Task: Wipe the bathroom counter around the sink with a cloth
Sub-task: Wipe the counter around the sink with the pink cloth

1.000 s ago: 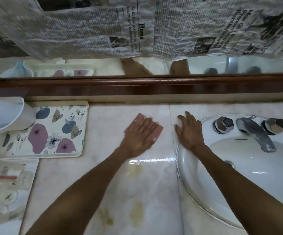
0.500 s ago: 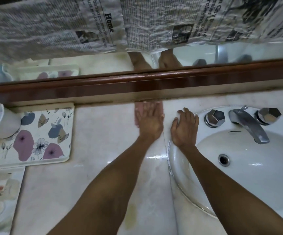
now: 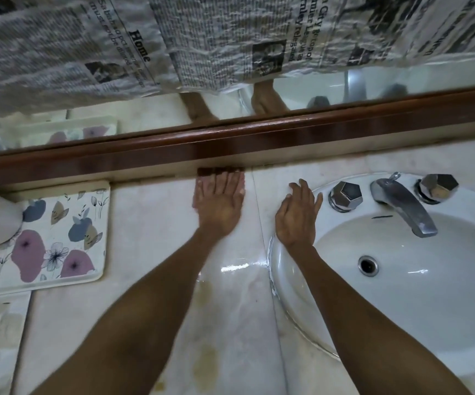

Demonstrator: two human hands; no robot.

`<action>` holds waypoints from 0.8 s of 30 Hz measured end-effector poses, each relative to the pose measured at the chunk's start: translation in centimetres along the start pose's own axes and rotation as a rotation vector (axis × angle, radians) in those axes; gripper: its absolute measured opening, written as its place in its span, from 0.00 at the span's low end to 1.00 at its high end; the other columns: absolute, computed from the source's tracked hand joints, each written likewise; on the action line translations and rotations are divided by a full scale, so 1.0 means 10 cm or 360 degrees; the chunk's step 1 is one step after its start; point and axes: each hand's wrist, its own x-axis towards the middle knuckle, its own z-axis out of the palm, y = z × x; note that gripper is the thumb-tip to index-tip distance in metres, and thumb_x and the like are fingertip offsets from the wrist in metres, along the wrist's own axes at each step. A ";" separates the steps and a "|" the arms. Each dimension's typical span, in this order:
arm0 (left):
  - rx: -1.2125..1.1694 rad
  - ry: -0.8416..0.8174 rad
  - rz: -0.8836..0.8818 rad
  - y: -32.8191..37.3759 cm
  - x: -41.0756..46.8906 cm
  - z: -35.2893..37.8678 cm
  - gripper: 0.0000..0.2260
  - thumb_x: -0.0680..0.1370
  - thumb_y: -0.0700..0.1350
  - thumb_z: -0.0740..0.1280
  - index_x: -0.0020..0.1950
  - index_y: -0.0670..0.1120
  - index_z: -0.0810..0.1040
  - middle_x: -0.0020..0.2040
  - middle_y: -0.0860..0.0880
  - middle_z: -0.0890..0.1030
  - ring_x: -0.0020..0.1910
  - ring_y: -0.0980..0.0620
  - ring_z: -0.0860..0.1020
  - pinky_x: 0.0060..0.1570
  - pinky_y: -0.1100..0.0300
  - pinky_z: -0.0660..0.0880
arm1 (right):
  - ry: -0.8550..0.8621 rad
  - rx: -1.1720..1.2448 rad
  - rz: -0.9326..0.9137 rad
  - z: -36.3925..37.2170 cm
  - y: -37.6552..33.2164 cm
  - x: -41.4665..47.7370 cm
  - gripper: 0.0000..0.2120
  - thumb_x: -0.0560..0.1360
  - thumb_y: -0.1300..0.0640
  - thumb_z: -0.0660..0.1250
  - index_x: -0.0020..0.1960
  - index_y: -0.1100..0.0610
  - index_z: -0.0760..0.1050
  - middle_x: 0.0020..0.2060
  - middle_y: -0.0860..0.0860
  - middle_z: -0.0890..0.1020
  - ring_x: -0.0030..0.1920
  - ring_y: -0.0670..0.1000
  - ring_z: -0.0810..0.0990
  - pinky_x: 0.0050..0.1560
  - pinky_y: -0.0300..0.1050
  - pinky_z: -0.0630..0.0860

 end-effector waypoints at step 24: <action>0.0080 -0.0159 0.0890 -0.11 -0.92 0.10 0.25 0.87 0.58 0.48 0.84 0.58 0.47 0.84 0.55 0.49 0.83 0.50 0.43 0.80 0.43 0.41 | -0.0027 -0.0018 -0.0040 -0.01 0.01 -0.02 0.16 0.80 0.55 0.54 0.62 0.57 0.75 0.66 0.54 0.76 0.69 0.54 0.72 0.78 0.58 0.50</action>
